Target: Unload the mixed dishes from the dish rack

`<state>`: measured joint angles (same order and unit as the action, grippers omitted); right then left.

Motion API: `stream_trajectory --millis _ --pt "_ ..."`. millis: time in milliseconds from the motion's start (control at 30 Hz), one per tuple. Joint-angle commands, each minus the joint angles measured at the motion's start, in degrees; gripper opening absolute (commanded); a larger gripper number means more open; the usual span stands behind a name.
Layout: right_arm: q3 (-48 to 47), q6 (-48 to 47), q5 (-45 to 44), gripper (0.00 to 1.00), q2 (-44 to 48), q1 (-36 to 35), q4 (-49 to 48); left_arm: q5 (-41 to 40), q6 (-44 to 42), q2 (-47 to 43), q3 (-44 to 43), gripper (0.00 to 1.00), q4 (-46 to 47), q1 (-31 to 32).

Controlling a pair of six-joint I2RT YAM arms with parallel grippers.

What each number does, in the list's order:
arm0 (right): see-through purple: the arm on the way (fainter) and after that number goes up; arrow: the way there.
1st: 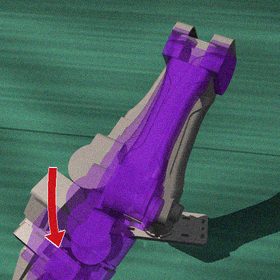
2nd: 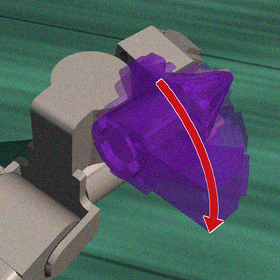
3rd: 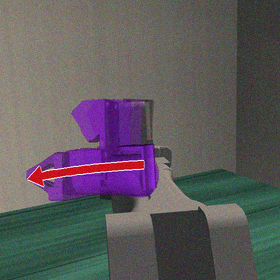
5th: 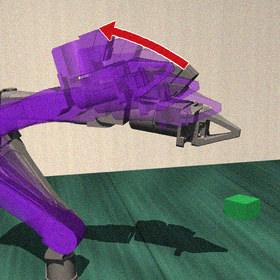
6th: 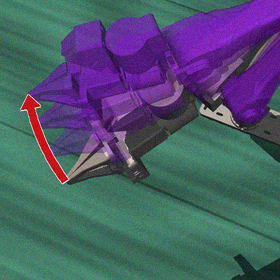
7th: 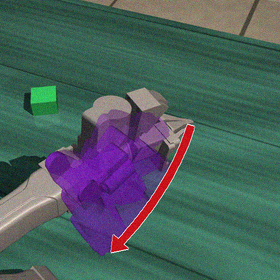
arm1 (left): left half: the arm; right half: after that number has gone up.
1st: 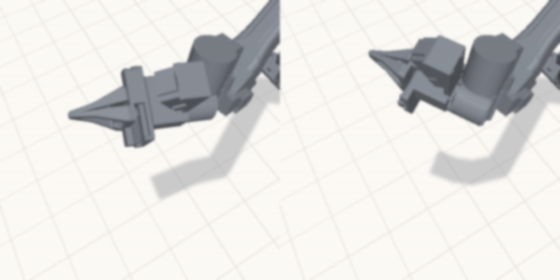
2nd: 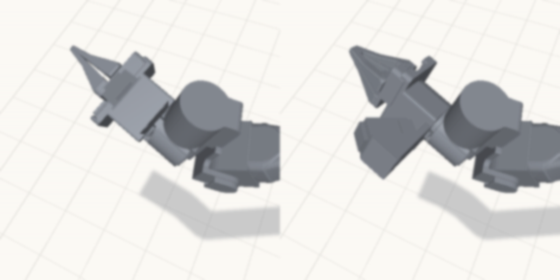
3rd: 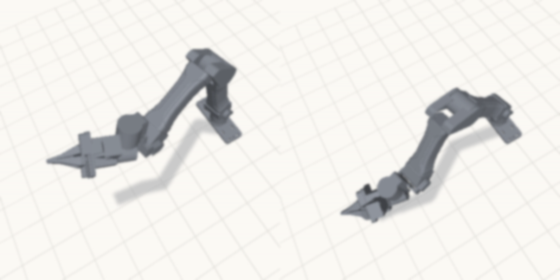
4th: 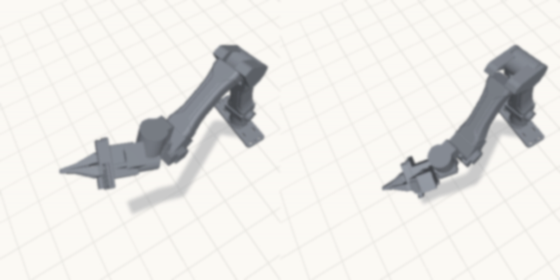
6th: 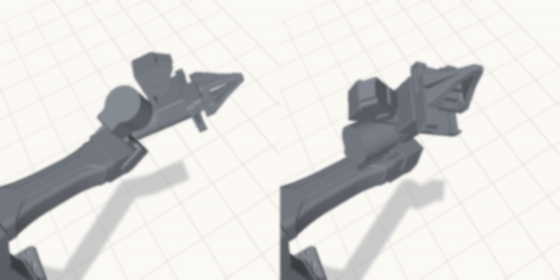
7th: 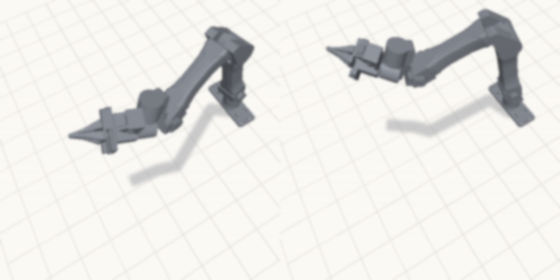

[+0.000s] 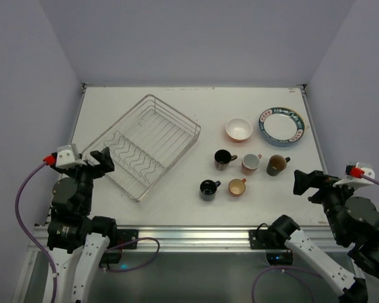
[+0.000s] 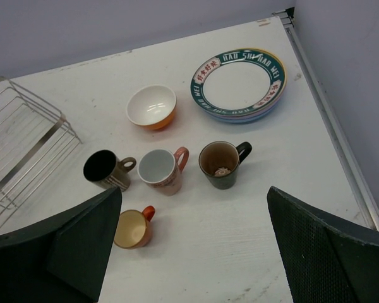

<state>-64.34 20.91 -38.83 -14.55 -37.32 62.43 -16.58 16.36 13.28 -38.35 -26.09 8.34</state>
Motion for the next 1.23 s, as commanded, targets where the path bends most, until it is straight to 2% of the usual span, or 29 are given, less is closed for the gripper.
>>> stream_trajectory --millis 0,1200 --pt "0.09 -0.69 0.6 0.99 0.75 0.06 -1.0 2.69 -2.39 -0.62 0.99 1.0 3.06 0.27" --pt "0.7 -2.19 0.24 0.99 1.98 0.06 -2.05 0.58 -2.74 -0.89 2.58 1.0 4.47 0.8"
